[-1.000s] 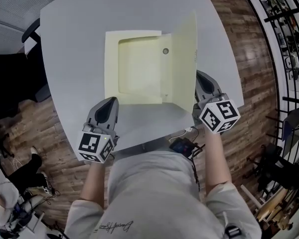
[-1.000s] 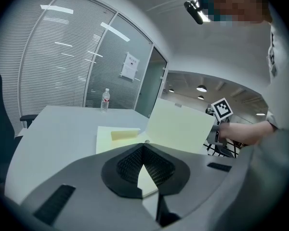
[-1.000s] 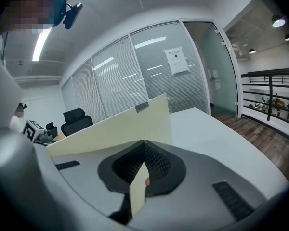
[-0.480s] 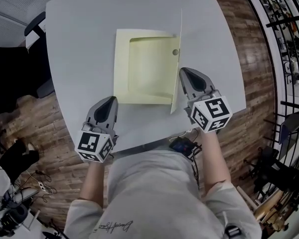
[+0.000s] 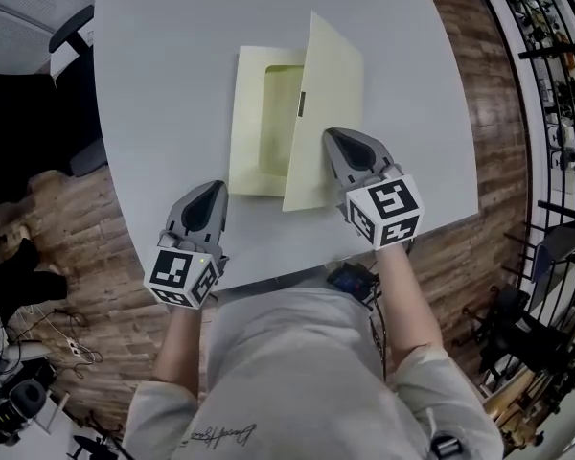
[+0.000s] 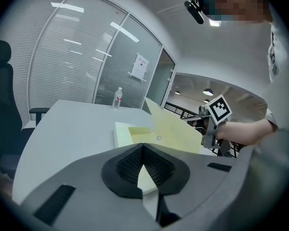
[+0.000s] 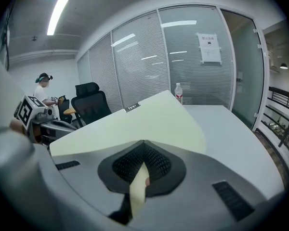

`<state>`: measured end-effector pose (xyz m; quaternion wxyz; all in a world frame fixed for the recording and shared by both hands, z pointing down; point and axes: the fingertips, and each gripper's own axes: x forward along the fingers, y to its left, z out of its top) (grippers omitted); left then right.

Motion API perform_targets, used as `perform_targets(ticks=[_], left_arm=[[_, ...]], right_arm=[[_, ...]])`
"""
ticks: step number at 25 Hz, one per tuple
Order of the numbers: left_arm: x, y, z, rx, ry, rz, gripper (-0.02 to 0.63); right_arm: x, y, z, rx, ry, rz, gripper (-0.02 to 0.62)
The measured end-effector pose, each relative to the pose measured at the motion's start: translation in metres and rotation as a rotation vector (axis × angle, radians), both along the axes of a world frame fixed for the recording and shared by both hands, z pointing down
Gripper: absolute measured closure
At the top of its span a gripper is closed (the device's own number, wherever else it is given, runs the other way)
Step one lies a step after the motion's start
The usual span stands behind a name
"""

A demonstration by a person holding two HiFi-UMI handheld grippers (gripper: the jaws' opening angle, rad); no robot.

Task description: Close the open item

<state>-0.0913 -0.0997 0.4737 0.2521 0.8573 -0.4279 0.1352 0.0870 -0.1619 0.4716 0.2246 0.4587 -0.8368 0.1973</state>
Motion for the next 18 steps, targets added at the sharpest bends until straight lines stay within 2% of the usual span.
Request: perform_targets(ticks=[10,14,18], left_arm=[[-0.018,-0.006,0.044,-0.042,-0.033,-0.051,0.597],[-0.016,-0.008,0.054,-0.032,-0.051,-0.041,0.597],[-0.002,-0.008,0.062,-0.022,-0.049,0.008,0.597]], right_arm=[[-0.025,-0.007,0.019,-0.039,0.054,-0.05,0.581],[-0.032,-0.006,0.026,-0.056,0.061,-0.058,0.581],[-0.037,-0.006,0.033,-0.067,0.074,-0.068,0.581]])
